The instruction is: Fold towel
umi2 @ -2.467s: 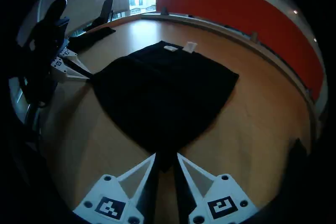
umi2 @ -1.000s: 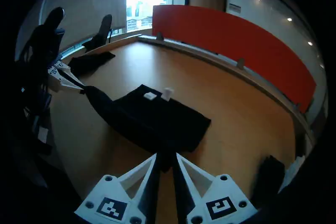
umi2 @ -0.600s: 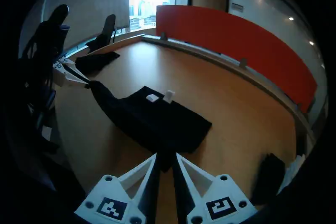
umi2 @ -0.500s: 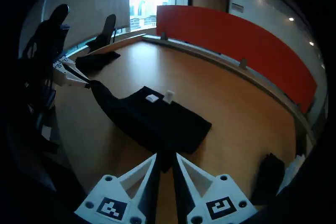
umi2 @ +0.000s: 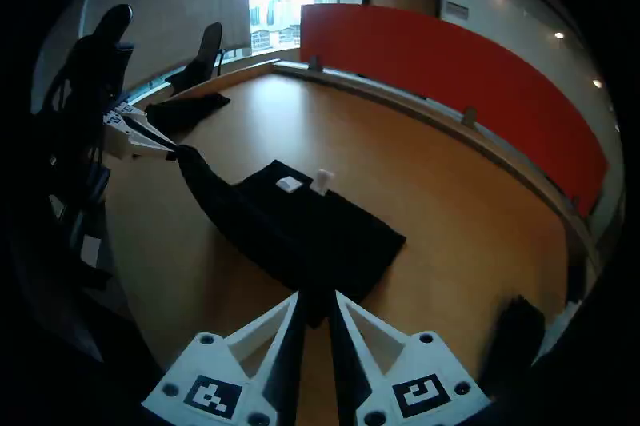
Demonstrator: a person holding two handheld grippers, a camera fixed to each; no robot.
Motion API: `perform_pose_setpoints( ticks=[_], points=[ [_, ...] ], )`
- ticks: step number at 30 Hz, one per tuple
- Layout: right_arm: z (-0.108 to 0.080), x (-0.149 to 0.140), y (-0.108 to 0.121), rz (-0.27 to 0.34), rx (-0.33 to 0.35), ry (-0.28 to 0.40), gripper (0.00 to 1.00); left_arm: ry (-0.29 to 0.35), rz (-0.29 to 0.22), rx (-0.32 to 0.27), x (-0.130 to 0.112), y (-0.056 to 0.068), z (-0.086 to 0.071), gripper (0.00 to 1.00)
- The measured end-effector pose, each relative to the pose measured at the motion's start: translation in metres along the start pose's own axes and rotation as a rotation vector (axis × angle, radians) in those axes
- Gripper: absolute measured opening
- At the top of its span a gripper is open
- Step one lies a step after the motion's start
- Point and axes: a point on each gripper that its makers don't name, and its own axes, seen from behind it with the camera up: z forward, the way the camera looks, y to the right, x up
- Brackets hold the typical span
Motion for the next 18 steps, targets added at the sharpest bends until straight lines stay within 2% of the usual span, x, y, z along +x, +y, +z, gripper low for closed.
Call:
perform_pose_setpoints(
  ticks=[10,18],
  points=[
    [0.034,0.003,0.028,0.022,-0.002,-0.042,0.18,0.005,-0.016,0.027,0.014,-0.018,0.041,0.11],
    [0.054,-0.001,0.039,0.024,-0.002,-0.081,0.18,-0.019,-0.003,0.029,0.011,-0.025,0.065,0.11]
  ],
)
